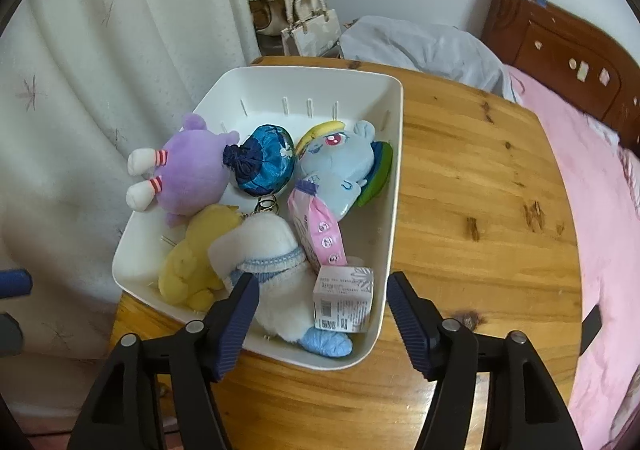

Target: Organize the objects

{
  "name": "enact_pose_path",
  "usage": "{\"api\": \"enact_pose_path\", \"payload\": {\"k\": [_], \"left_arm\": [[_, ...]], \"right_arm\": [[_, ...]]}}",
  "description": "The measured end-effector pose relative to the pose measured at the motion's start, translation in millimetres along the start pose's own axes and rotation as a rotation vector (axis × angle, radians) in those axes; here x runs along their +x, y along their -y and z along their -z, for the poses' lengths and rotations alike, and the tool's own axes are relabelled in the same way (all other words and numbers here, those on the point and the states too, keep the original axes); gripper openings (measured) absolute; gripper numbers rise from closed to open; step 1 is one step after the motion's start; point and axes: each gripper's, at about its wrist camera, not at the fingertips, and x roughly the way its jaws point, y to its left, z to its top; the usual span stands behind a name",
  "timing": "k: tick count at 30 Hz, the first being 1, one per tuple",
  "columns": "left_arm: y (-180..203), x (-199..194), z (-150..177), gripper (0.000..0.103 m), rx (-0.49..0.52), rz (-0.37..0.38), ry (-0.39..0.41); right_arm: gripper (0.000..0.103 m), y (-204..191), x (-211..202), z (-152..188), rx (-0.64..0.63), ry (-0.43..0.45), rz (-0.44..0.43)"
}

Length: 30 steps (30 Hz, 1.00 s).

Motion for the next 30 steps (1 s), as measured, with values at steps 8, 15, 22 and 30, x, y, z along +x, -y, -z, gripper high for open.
{"api": "enact_pose_path", "payload": {"k": [8,15,22,30], "left_arm": [[34,18,16,0.078,-0.054,-0.068,-0.010],[82,25,31,0.078,-0.106,-0.143,0.042],[142,15,32,0.078,-0.018,-0.227,0.108],[187,-8,30,0.086,0.028,-0.256,0.222]], "right_arm": [[0.080,38,-10,29,0.081,-0.050,-0.055],[0.084,88,-30,60,0.116,-0.138,-0.021],[0.103,127,-74,85,0.139,-0.183,-0.016],[0.103,163,-139,82,0.226,-0.111,-0.042]]}}
